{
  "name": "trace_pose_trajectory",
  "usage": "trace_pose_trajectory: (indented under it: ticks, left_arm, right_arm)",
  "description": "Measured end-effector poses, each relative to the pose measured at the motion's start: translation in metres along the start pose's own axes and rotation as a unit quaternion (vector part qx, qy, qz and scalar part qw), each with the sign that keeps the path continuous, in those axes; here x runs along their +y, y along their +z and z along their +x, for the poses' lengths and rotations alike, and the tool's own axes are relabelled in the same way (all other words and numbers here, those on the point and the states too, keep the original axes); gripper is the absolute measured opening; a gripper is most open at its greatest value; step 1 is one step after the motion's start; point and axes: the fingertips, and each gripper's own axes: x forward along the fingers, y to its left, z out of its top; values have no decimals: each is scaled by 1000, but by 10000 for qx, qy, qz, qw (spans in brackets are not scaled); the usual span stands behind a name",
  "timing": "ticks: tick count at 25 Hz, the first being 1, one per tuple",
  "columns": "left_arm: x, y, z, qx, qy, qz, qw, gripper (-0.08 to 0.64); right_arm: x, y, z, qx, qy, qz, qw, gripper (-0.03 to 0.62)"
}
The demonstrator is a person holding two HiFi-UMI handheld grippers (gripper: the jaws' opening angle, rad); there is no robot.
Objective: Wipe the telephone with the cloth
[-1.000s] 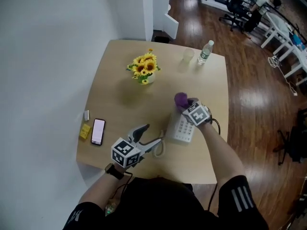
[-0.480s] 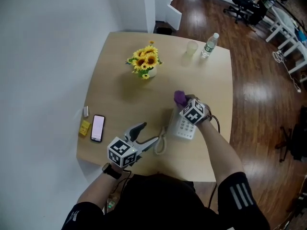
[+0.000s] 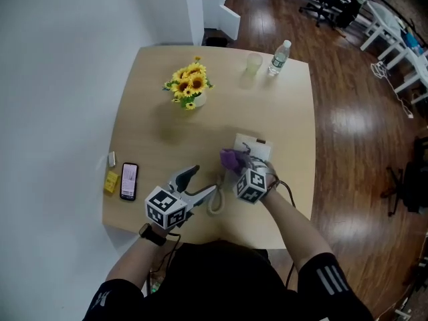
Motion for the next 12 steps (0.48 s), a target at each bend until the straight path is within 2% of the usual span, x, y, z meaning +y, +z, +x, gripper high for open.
trace_pose_trajectory:
  ticks: [4, 9, 12]
  left_arm:
    - [-4, -3, 3, 8, -18, -6, 10000, 331]
    - [-5, -5, 7, 32, 36, -3, 10000, 331]
    - [-6, -4, 10, 31, 56, 19, 10000, 331]
  right_arm:
    - [30, -6, 1, -16, -82, -543, 9985, 129]
    - [75, -18, 6, 194, 115, -1534, 9879, 129]
    - [95, -25, 12, 209, 189, -1743, 9843, 129]
